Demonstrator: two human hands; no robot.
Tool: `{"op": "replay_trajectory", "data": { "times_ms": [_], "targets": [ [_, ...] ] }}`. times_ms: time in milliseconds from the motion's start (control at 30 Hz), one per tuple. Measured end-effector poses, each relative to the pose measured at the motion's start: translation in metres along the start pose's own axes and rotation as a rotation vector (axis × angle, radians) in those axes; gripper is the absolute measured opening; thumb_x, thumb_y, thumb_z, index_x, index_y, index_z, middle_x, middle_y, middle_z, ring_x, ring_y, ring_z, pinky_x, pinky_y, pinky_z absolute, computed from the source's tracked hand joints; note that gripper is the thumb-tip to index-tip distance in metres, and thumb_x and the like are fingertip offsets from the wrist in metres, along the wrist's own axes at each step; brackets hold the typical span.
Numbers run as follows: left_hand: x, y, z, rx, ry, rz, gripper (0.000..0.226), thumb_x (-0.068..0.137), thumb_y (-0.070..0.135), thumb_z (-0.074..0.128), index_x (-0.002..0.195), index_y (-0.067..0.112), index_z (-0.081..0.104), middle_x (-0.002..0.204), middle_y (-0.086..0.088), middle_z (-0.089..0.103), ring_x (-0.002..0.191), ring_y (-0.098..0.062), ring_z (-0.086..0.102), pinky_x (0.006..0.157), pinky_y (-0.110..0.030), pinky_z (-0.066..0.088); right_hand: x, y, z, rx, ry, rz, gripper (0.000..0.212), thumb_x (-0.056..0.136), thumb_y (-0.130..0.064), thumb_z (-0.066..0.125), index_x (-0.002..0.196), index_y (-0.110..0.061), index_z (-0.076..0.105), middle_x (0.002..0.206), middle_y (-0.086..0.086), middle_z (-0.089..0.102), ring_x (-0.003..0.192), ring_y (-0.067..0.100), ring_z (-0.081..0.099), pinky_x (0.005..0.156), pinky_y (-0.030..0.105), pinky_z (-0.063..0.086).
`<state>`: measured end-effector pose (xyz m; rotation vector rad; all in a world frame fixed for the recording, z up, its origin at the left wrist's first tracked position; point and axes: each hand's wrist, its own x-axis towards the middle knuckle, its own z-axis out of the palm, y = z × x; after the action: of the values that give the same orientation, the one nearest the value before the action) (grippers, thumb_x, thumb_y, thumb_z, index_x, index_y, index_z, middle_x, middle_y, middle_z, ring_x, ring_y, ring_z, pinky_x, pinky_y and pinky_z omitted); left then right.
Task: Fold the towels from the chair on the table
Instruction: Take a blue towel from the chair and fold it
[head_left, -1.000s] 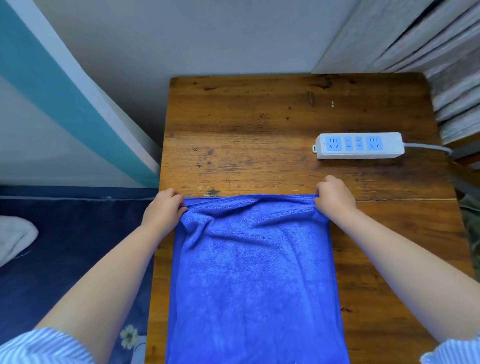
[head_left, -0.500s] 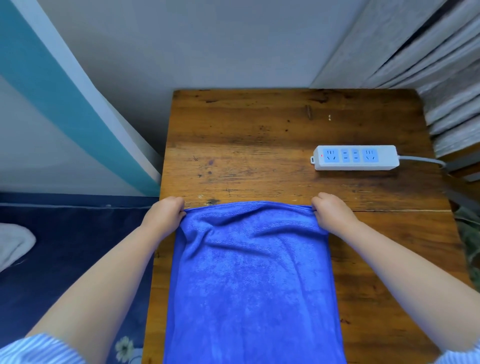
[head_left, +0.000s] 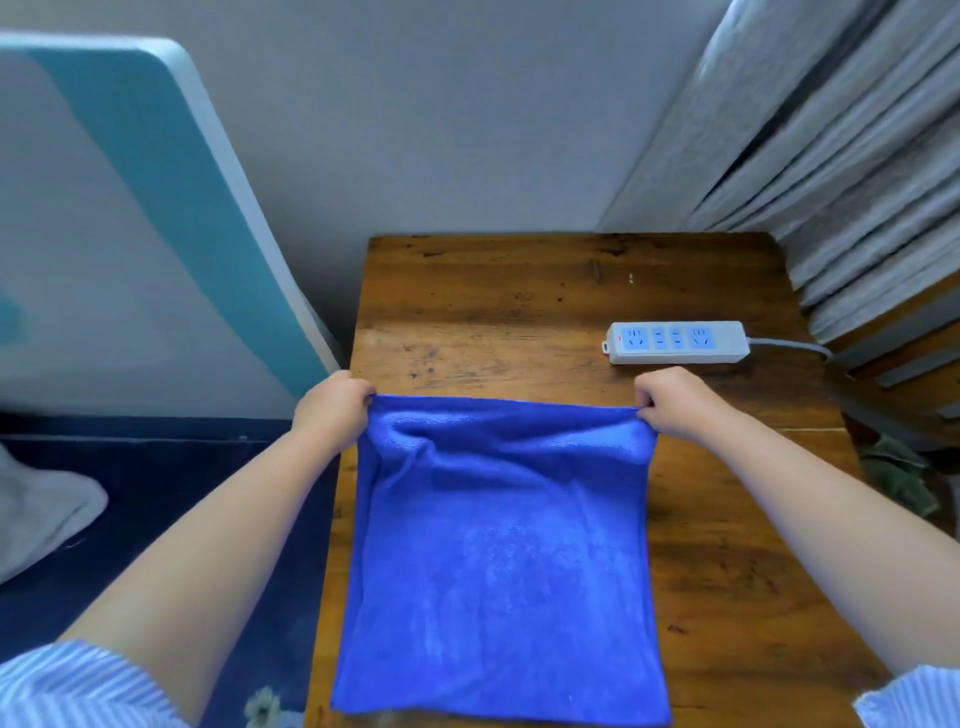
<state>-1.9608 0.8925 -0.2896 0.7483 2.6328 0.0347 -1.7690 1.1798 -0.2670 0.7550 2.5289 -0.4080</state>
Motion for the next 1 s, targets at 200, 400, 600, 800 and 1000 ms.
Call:
{"op": "replay_trajectory", "data": {
  "times_ms": [200, 400, 600, 800, 1000],
  "targets": [
    [-0.024, 0.025, -0.065, -0.284, 0.273, 0.021, 0.03, 0.093, 0.008, 0.038, 0.101, 0.003, 0.066, 0.106, -0.019, 0.061, 0.101, -0.035, 0.053, 0.074, -0.033, 0.04, -0.045, -0.015, -0.051, 0.065, 0.307, 0.008, 0.021, 0.082, -0.001, 0.053, 0.063, -0.009, 0.049, 0.092, 0.017, 0.064, 0.094, 0.031, 0.056, 0.072, 0.032, 0.042],
    [-0.065, 0.04, -0.142, -0.42, 0.582, 0.138, 0.029, 0.091, 0.002, 0.038, 0.098, -0.002, 0.066, 0.1, -0.026, 0.06, 0.095, -0.038, 0.052, 0.076, -0.033, 0.038, -0.095, -0.032, -0.1, 0.159, 0.723, -0.01, 0.014, 0.082, 0.001, 0.049, 0.089, 0.006, 0.059, 0.096, 0.024, 0.063, 0.095, 0.036, 0.054, 0.074, 0.035, 0.038],
    [-0.101, 0.022, -0.195, -0.235, 0.791, 0.231, 0.024, 0.091, 0.004, 0.041, 0.099, 0.001, 0.064, 0.1, -0.018, 0.061, 0.092, -0.036, 0.057, 0.072, -0.036, 0.042, -0.146, -0.038, -0.14, 0.052, 1.037, -0.06, 0.052, 0.065, -0.006, 0.025, 0.09, 0.014, 0.065, 0.091, 0.033, 0.057, 0.093, 0.043, 0.051, 0.078, 0.043, 0.041],
    [-0.12, 0.027, -0.23, -0.051, 0.916, 0.229, 0.025, 0.086, 0.0, 0.044, 0.1, 0.004, 0.064, 0.101, -0.015, 0.063, 0.085, -0.037, 0.062, 0.065, -0.035, 0.044, -0.172, -0.042, -0.157, 0.154, 1.186, 0.024, 0.027, 0.079, 0.012, 0.045, 0.097, 0.011, 0.065, 0.1, 0.033, 0.056, 0.101, 0.042, 0.048, 0.078, 0.044, 0.04],
    [-0.122, 0.04, -0.24, 0.101, 0.737, 0.226, 0.029, 0.086, -0.001, 0.041, 0.103, 0.009, 0.062, 0.111, -0.009, 0.061, 0.099, -0.034, 0.06, 0.076, -0.035, 0.047, -0.182, -0.042, -0.173, 0.269, 1.197, 0.121, 0.031, 0.082, 0.006, 0.044, 0.103, 0.004, 0.066, 0.108, 0.029, 0.055, 0.107, 0.039, 0.048, 0.082, 0.038, 0.037]
  ]
}}
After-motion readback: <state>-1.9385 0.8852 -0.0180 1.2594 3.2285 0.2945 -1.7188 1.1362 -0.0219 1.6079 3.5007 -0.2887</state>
